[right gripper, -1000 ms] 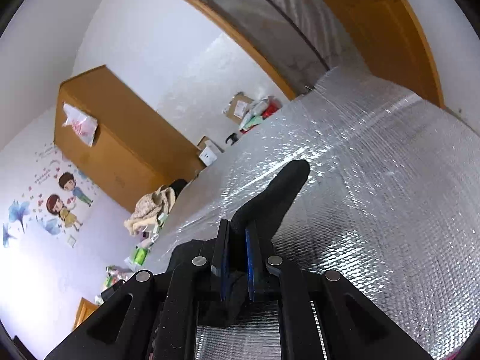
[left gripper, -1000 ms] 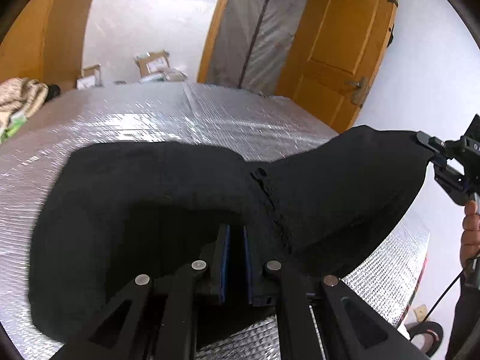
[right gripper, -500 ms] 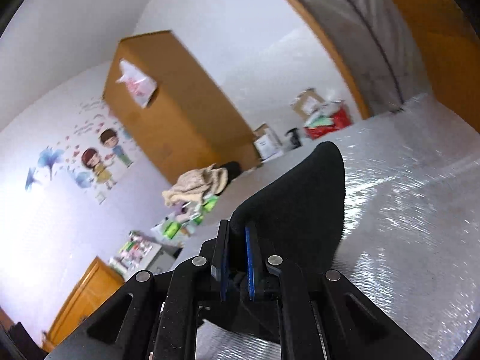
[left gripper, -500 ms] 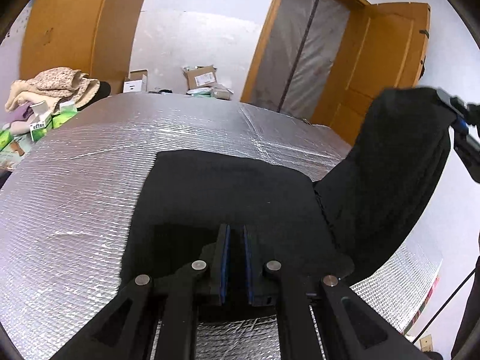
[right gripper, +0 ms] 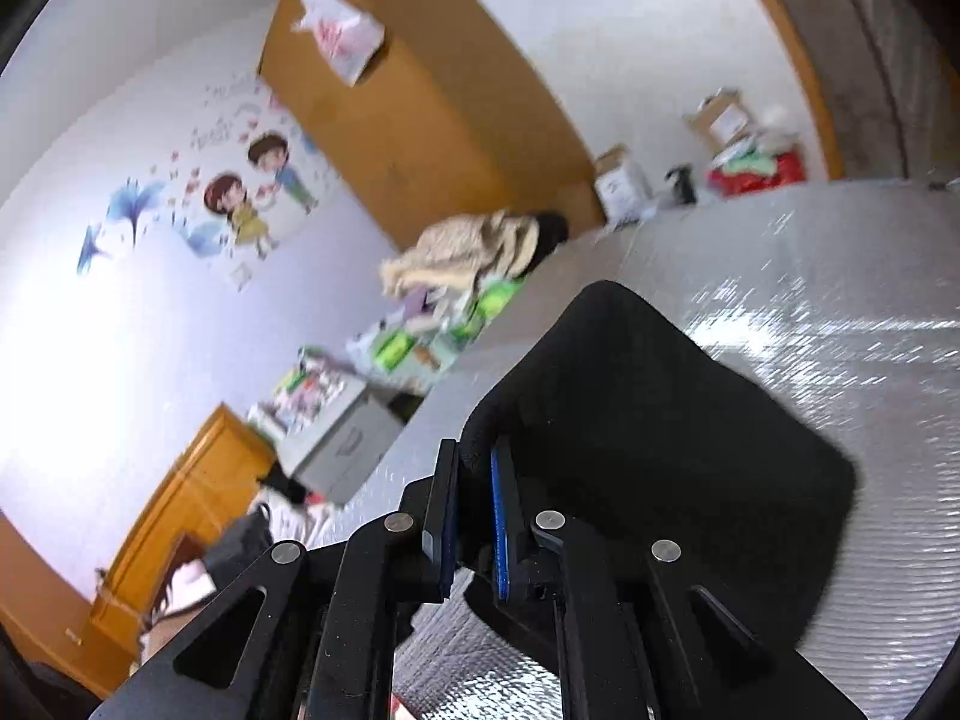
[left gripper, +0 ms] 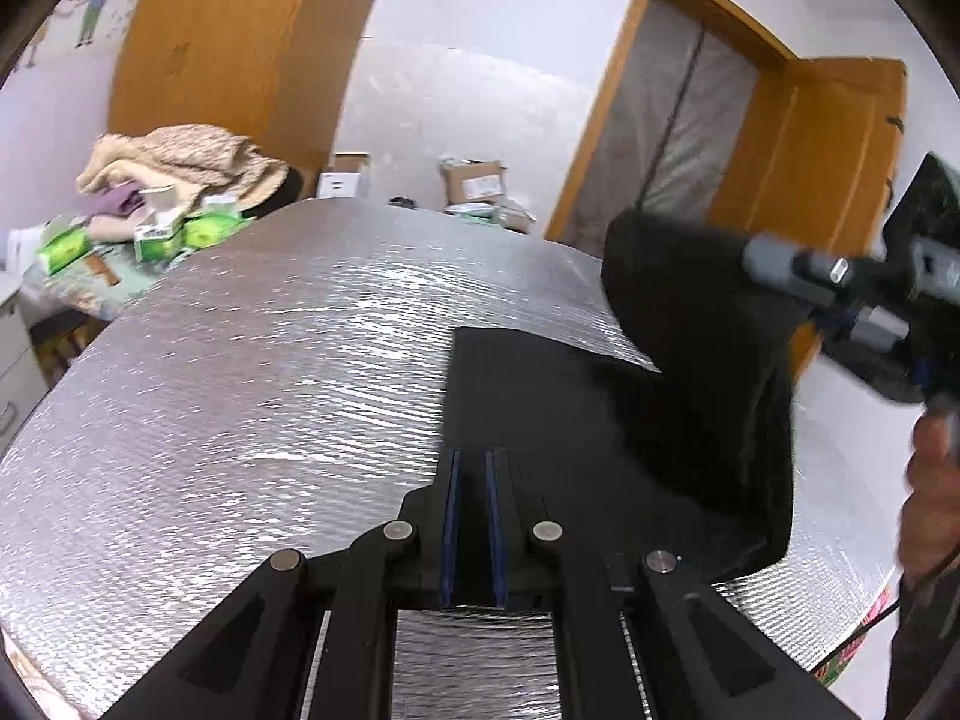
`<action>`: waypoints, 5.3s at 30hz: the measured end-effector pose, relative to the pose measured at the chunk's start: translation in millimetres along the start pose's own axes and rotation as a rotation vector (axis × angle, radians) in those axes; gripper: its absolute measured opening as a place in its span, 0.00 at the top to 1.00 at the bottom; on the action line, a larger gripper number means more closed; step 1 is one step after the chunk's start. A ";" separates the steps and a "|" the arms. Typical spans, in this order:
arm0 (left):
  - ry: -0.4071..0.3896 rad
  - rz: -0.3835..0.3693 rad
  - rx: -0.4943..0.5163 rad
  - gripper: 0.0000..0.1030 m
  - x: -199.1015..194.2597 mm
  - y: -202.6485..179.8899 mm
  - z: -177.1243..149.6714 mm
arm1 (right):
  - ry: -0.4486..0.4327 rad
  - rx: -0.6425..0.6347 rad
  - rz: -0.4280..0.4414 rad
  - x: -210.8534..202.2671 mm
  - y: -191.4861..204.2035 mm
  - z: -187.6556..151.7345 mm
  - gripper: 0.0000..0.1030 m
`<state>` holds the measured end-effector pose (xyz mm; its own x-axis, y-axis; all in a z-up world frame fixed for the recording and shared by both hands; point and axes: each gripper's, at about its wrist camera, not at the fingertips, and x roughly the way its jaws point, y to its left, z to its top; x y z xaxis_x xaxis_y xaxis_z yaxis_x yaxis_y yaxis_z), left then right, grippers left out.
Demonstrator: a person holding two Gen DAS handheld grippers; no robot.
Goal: Fold clothes
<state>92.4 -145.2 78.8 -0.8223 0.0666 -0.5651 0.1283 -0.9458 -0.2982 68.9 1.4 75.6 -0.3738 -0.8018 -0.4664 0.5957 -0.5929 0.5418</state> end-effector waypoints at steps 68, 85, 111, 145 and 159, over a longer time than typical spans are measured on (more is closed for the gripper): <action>0.124 -0.263 -0.245 0.89 40.5 55.0 -15.6 | -0.097 0.299 -0.224 13.1 -171.7 -50.4 1.00; 0.153 -0.124 -0.134 0.65 49.6 43.5 11.2 | -0.087 0.349 -0.184 -30.4 -153.8 -80.6 0.69; 0.169 -0.318 -0.146 0.74 42.4 -6.4 11.6 | -0.072 0.319 -0.305 -66.3 -178.1 -75.6 0.81; 0.218 -0.236 -0.173 0.90 121.1 -22.9 22.3 | -0.036 0.231 -0.414 -19.6 -198.3 -39.8 0.88; 0.043 -0.257 -0.024 0.91 83.7 -54.4 60.9 | -0.096 0.204 -0.397 -44.5 -170.6 -46.4 0.86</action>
<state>-17.2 -107.5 94.6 -0.8053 0.3181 -0.5003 -0.0689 -0.8884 -0.4539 16.9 141.7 -28.6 -0.6146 -0.5072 -0.6042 0.2446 -0.8507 0.4654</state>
